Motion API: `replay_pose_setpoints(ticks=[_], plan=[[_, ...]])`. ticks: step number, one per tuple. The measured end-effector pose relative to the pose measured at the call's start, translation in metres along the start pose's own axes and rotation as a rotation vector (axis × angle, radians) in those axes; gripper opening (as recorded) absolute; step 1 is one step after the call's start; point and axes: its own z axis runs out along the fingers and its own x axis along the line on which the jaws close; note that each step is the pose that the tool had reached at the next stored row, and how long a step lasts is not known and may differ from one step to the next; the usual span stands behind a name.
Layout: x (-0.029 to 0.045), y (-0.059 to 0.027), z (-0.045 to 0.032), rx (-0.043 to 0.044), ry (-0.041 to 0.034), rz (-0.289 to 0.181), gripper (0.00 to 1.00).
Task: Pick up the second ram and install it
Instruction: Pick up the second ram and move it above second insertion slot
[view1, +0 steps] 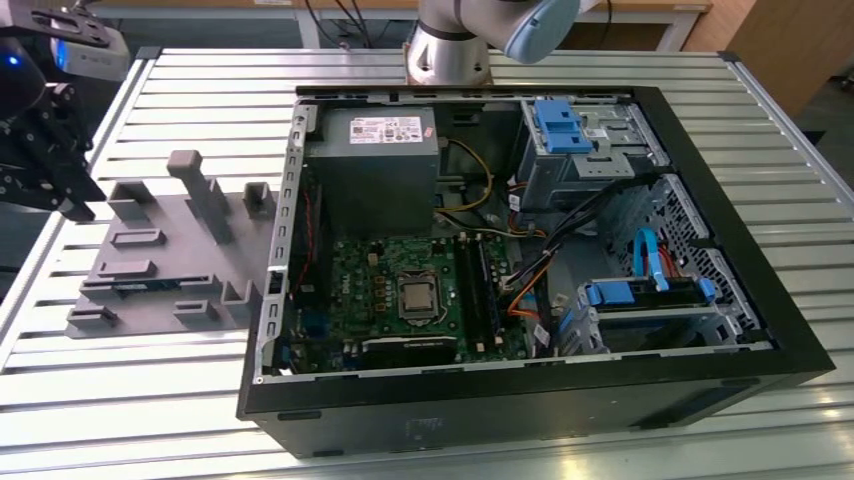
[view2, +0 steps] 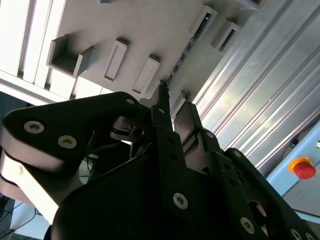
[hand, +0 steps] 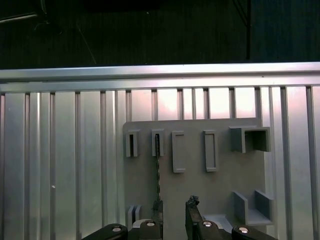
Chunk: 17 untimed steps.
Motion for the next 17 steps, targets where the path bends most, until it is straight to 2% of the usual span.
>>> replay_pose_setpoints(ticks=[17], plan=[[0.0000,-0.0001,0.0045,0.0000,0.0000,0.000,0.32]])
